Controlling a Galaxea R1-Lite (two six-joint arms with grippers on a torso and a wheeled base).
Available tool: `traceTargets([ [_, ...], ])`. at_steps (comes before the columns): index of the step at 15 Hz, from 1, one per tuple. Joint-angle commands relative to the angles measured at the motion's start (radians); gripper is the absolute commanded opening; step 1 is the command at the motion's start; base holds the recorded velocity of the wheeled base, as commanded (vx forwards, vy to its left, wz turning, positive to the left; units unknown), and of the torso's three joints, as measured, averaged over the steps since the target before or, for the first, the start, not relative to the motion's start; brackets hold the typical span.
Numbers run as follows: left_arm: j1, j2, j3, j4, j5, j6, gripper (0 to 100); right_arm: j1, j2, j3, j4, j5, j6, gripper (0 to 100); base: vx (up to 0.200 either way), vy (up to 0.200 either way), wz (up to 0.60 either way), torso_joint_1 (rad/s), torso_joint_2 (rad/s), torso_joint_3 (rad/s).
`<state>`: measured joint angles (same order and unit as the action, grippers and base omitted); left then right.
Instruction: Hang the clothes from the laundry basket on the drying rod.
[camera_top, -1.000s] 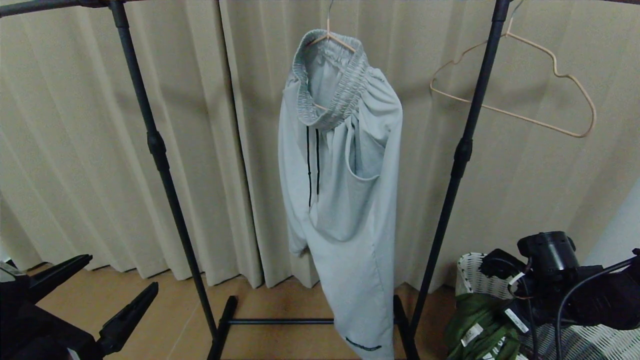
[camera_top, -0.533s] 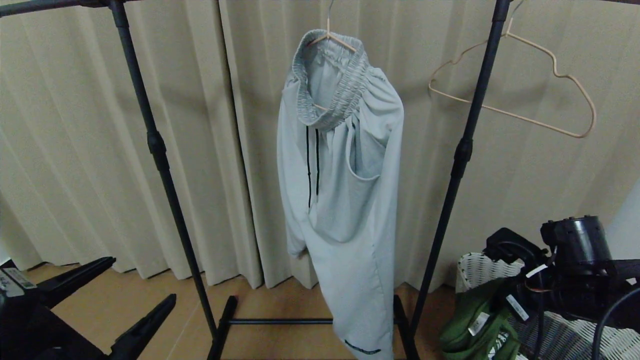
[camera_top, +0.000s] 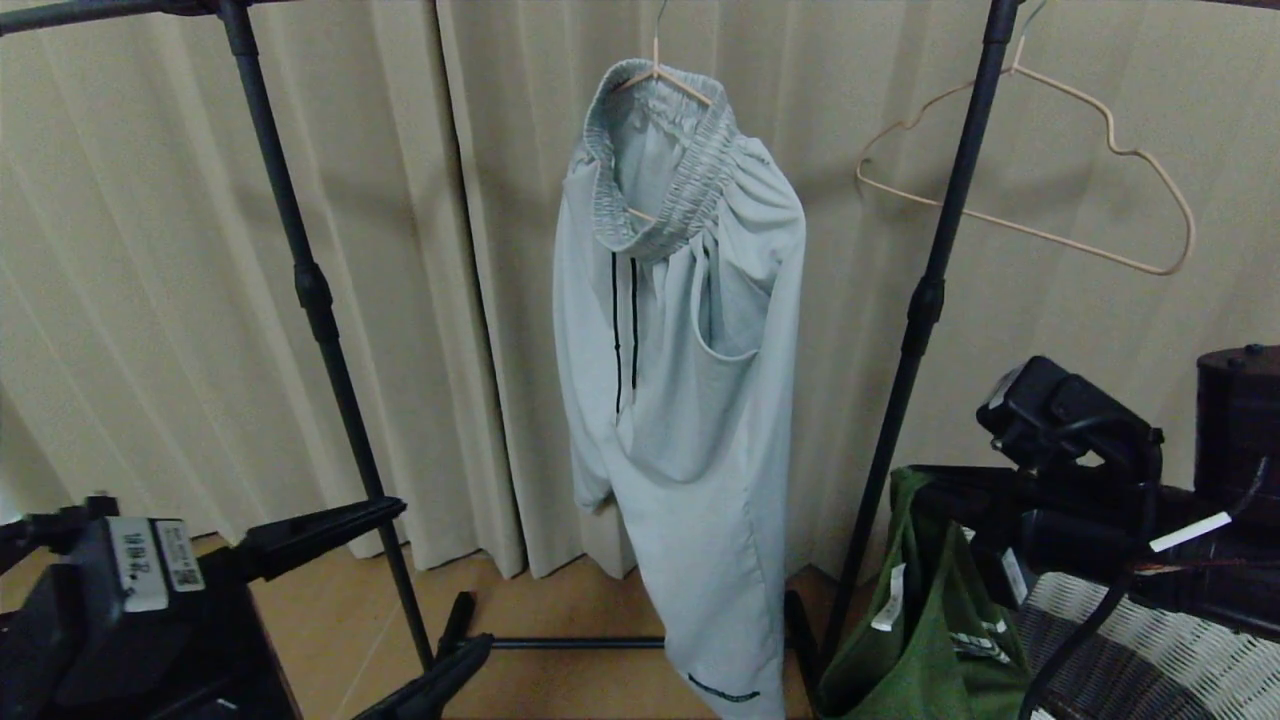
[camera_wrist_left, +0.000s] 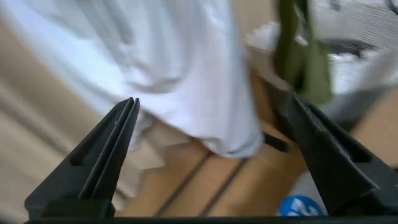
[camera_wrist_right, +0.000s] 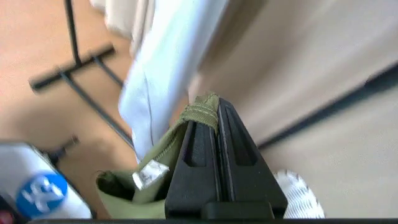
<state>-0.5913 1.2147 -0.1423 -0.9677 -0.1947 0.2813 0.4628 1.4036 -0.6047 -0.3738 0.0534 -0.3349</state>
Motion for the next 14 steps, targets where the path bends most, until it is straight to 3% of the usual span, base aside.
traceTargets([
  [1, -0.107, 0.190, -0.059, -0.006, -0.002, -0.005, 100, 0.028, -0.025, -0.049, -0.002, 0.023, 0.016, 0, 0.000, 0.000, 0.00, 0.000, 0.00, 0.000],
  [3, -0.139, 0.299, -0.102, -0.008, -0.002, -0.008, 100, 0.057, -0.025, -0.079, -0.002, 0.036, 0.051, 0, 0.000, 0.000, 0.00, 0.000, 0.00, 0.000],
  [8, -0.278, 0.592, -0.347, -0.008, -0.003, -0.217, 100, 0.134, -0.028, -0.106, -0.063, 0.086, 0.089, 0, 0.000, 0.000, 0.00, 0.000, 0.00, 0.000],
  [14, -0.278, 0.799, -0.536, -0.009, -0.003, -0.248, 100, 0.178, -0.071, -0.104, -0.080, 0.103, 0.093, 0, 0.000, 0.000, 0.00, 0.000, 0.00, 0.000],
])
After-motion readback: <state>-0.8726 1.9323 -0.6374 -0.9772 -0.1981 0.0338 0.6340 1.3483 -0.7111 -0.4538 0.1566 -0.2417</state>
